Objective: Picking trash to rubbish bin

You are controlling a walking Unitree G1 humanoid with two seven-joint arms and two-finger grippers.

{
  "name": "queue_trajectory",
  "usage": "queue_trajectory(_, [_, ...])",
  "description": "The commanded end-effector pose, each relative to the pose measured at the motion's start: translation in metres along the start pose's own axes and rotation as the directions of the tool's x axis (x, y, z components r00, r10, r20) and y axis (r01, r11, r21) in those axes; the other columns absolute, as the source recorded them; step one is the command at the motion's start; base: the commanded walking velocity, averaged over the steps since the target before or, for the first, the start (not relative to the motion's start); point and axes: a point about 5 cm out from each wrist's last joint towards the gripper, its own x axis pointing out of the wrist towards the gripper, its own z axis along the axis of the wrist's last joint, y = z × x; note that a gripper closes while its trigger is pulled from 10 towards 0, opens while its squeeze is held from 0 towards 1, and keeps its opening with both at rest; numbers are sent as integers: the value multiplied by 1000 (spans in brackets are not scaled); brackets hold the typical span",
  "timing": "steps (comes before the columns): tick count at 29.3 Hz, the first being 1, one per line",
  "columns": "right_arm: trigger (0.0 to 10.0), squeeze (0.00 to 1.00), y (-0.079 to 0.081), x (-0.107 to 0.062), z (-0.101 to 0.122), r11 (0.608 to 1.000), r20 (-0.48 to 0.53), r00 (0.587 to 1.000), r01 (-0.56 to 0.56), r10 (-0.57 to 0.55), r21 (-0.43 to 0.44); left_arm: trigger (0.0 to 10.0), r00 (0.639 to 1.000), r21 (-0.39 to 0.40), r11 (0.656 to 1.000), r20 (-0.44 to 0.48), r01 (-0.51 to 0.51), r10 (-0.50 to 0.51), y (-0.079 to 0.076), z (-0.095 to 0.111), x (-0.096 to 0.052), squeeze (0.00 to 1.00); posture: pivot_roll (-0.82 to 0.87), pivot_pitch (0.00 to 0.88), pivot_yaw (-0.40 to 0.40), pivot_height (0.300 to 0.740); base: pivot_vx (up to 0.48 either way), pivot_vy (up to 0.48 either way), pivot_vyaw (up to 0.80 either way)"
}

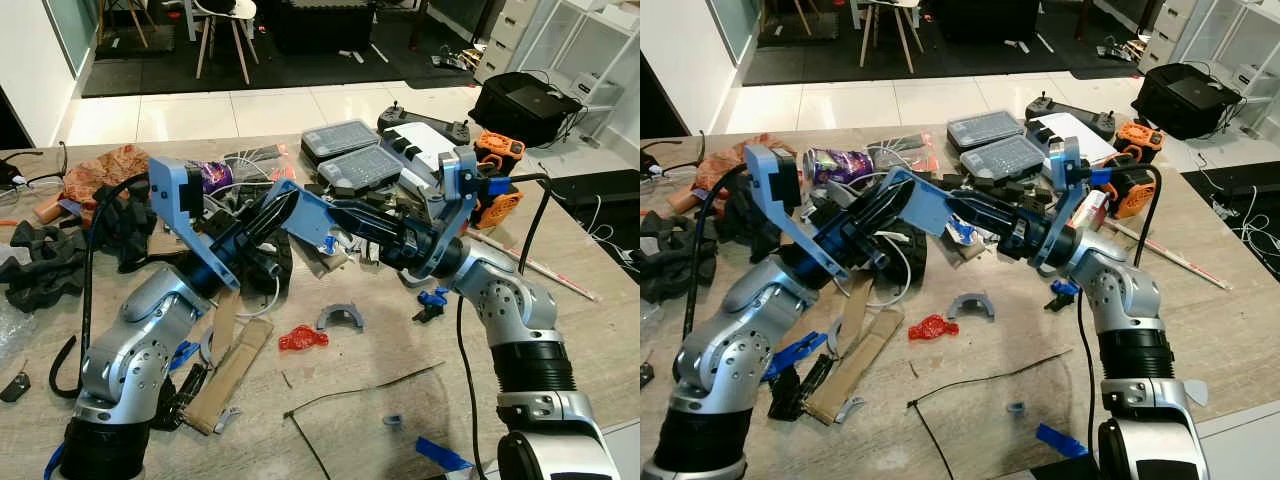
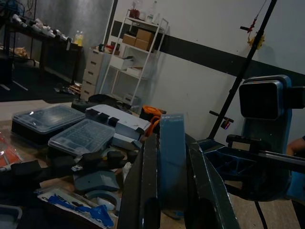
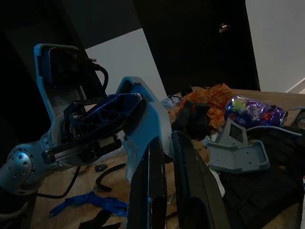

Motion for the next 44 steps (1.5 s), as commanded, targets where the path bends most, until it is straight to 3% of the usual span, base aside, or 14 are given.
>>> queue_trajectory(1, [10000, 0, -2, -1, 5, 1000, 9, 1000, 21, -21, -16, 0, 1000, 18, 1000, -20, -4, 5, 2, -3, -2, 0, 45, 0, -40, 740, 0, 0, 0])
queue_trajectory(2, [10000, 580, -1, -2, 4, 1000, 8, 1000, 3, -3, -18, 0, 1000, 19, 1000, -20, -5, 5, 2, -4, -2, 0, 45, 0, -40, 740, 0, 0, 0])
queue_trajectory(3, [10000, 580, 1, -2, 4, 1000, 7, 1000, -10, 11, -19, 0, 1000, 19, 1000, -20, -5, 6, 2, -4, -2, 0, 45, 0, -40, 740, 0, 0, 0])
queue_trajectory(4, [10000, 1000, 1, -3, 4, 1000, 7, 1000, -14, 14, -19, 0, 1000, 20, 1000, -21, -7, 7, 3, -4, -3, 0, 45, 0, -40, 740, 0, 0, 0])
queue_trajectory(19, [10000, 1000, 2, -14, 2, 999, -41, 999, -29, 28, -23, 0, 997, 66, 996, -31, -61, 63, 17, -2, -13, 0, 45, 0, -40, 740, 0, 0, 0])
queue_trajectory(25, [10000, 1000, 4, -19, 4, 997, -90, 995, -40, 34, -67, 0, 958, 81, 955, -10, -284, 285, 46, -11, -24, 0, 36, 0, -39, 740, 0, 0, 0])
queue_trajectory(26, [10000, 63, 7, -16, 3, 996, -89, 995, -39, 32, -76, 3882, 947, 67, 946, -9, -318, 320, 49, -13, -26, 0, 36, 0, -43, 740, 0, 0, 0])
queue_trajectory(27, [10000, 63, 9, -13, 3, 996, -88, 996, -38, 31, -81, 3882, 940, 57, 938, -9, -341, 342, 51, -16, -27, 0, 38, 0, -46, 740, 0, 0, 0])
queue_trajectory(28, [10000, 0, 13, -8, 1, 995, -82, 996, -38, 30, -89, 10000, 929, 40, 928, -5, -370, 370, 53, -19, -28, 0, 43, 0, -49, 740, 0, 0, 0])
queue_trajectory(33, [10000, 0, 18, 6, -6, 995, -61, 998, -5, -1, -101, 10000, 911, 16, 911, -5, -412, 412, 51, -31, -24, 0, 39, 0, -54, 740, 0, 0, 0])
queue_trajectory(34, [10000, 0, 14, 10, -10, 988, -32, 994, 99, -104, -118, 10000, 901, 24, 901, -1, -433, 433, 51, -35, -22, 0, 38, 0, -56, 740, 0, 0, 0])
queue_trajectory(36, [10000, 0, 3, 8, -21, 920, -17, 945, 315, -327, -234, 10000, 883, 47, 882, 9, -470, 470, 53, -40, -17, 0, -1, 0, -51, 740, 0, 0, 0])
queue_trajectory(39, [10000, 0, 3, 2, -25, 891, -8, 920, 376, -391, -255, 10000, 874, 77, 871, 12, -485, 486, 56, -41, -14, 0, -9, 0, -46, 740, 0, 0, 0])
queue_trajectory(44, [10000, 0, 5, -7, -32, 881, -22, 916, 380, -402, -281, 10000, 869, 148, 860, -5, -489, 495, 57, -45, -13, 0, 2, 0, -52, 740, 0, 0, 0])
